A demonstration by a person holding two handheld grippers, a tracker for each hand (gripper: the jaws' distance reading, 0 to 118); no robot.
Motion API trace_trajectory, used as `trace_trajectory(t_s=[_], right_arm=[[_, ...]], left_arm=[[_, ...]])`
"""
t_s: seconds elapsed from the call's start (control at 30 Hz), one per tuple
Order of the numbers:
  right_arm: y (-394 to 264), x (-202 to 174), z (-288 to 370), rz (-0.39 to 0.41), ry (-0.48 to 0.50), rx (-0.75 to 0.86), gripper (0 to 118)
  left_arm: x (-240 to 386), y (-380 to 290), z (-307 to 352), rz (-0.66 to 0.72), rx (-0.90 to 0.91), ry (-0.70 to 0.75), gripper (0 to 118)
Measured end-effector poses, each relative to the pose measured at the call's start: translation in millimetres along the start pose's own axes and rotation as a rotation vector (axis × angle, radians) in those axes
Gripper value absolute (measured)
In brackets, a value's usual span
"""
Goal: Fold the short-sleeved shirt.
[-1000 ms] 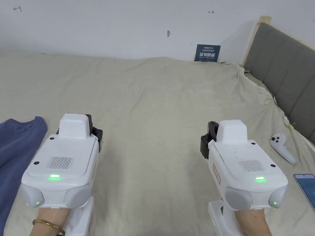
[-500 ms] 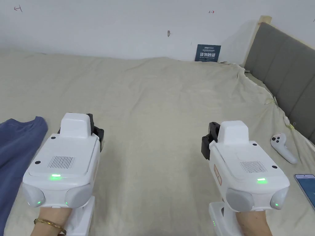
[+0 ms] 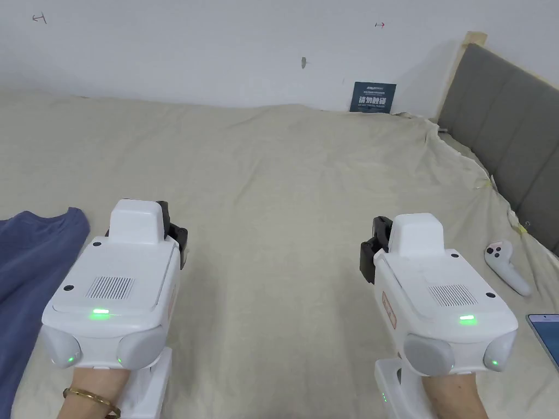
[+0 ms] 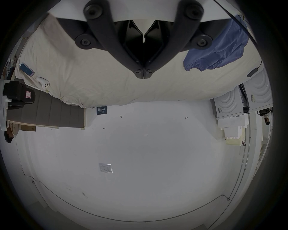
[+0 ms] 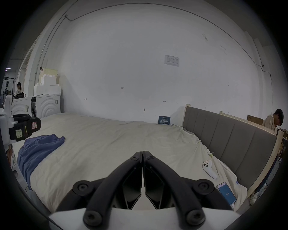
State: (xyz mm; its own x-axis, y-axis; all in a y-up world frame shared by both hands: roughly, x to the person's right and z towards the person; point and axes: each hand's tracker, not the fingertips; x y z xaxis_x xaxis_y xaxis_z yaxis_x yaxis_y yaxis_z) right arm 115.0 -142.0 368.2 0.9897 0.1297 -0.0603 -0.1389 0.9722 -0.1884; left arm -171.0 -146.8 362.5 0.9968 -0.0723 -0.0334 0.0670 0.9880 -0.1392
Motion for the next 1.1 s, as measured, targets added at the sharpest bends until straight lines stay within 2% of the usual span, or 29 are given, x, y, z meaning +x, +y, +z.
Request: trace_trajectory(t_s=[0.23, 0.3, 0.63, 0.8, 1.0, 1.1], right_arm=[[12.3, -30.8, -16.7, 0.017, 0.089, 0.015, 0], [15.9, -46.1, -22.8, 0.011, 0.141, 0.022, 0], [35.2, -147.5, -37.6, 0.049, 0.422, 0.048, 0], [41.6, -191.1, -39.8, 0.049, 0.528, 0.042, 0], [48.3, -225.7, -38.6, 0.070, 0.613, 0.050, 0], [48.7, -233.2, -37.5, 0.082, 0.626, 0.057, 0]], left_arm=[[-39.7, -1.7, 13.8, 0.004, -0.003, 0.117, 0], [-57.5, -3.7, 21.7, 0.006, -0.006, 0.165, 0], [-140.1, -10.7, 72.9, 0.036, -0.019, 0.453, 0], [-172.4, -14.8, 97.1, 0.062, -0.039, 0.555, 0], [-193.3, -20.3, 114.6, 0.094, -0.038, 0.624, 0], [-199.6, -21.2, 116.8, 0.108, -0.046, 0.640, 0]])
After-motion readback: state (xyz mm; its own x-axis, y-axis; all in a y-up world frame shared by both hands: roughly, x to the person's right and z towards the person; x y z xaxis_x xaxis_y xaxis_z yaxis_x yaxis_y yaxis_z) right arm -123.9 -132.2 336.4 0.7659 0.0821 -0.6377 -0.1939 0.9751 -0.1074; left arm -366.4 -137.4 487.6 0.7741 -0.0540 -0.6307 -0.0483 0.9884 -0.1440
